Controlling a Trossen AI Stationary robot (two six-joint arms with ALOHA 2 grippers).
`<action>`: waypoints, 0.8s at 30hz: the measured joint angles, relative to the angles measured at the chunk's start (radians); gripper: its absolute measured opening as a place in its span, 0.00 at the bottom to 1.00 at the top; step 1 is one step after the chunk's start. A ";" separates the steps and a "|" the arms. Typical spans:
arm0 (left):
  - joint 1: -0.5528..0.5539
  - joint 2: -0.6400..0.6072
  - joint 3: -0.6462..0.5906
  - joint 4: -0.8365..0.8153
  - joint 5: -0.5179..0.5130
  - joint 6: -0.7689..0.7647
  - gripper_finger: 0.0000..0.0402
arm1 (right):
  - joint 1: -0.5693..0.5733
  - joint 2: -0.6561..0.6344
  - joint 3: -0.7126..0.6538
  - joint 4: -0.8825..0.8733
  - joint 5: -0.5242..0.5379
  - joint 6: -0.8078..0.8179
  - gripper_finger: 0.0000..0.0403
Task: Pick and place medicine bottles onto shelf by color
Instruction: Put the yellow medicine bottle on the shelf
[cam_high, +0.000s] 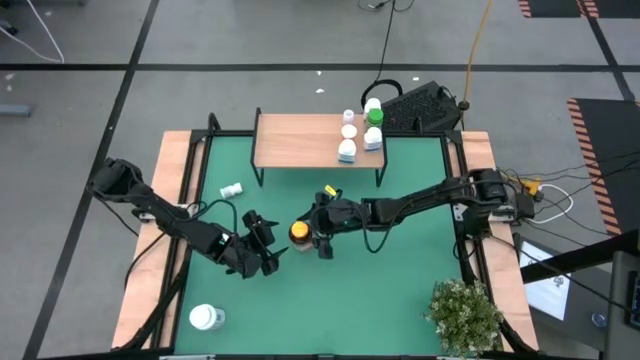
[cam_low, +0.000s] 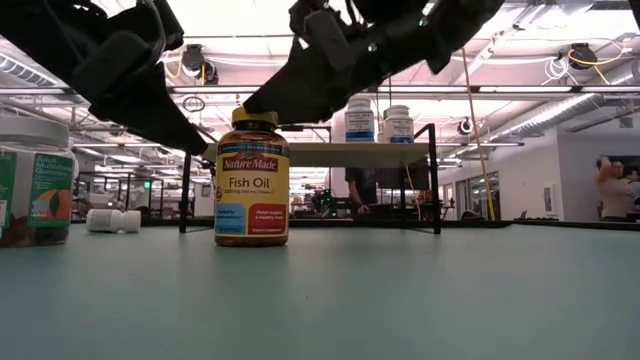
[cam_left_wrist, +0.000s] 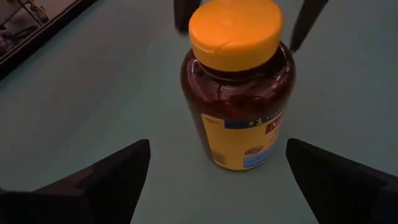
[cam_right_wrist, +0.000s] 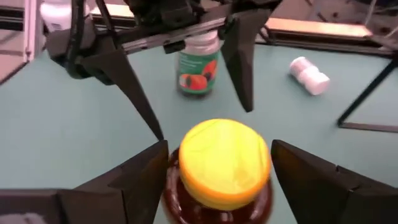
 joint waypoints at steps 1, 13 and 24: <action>0.000 0.000 0.000 0.000 0.000 0.001 0.94 | -0.002 0.007 -0.001 -0.002 -0.002 0.002 0.66; 0.002 0.000 0.001 0.015 0.008 0.029 0.94 | -0.011 0.046 0.000 0.042 -0.028 0.002 0.52; 0.002 0.000 0.001 0.010 0.009 0.023 0.94 | -0.011 0.000 -0.001 -0.031 -0.024 -0.037 0.53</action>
